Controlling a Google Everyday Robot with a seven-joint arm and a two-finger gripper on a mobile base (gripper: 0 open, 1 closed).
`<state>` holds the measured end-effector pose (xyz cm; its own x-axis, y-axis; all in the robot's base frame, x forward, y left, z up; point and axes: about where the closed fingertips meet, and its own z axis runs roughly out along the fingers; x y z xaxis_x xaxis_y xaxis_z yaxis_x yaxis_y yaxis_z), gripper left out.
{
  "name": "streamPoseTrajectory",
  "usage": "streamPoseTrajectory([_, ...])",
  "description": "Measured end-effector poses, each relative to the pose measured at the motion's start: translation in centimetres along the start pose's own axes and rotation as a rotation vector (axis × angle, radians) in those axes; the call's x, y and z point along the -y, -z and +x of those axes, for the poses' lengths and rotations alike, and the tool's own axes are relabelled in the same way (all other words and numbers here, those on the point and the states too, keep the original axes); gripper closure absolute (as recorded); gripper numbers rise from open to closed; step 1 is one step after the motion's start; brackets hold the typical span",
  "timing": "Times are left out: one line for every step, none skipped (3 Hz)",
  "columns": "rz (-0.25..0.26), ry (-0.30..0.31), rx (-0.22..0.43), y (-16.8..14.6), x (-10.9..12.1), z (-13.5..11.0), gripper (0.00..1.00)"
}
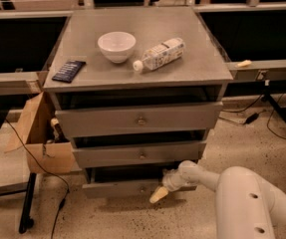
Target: Open bottom drawer
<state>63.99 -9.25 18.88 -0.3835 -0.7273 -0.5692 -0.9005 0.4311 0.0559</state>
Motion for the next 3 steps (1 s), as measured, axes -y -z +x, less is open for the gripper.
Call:
streamPoseTrajectory([0.000, 0.000, 0.000, 0.0, 0.0, 0.0, 0.00])
streamPoseTrajectory([0.000, 0.015, -0.067, -0.3, -0.7, 2.5, 0.18])
streamPoseTrajectory([0.000, 0.015, -0.067, 0.0, -0.6, 2.2, 0.41])
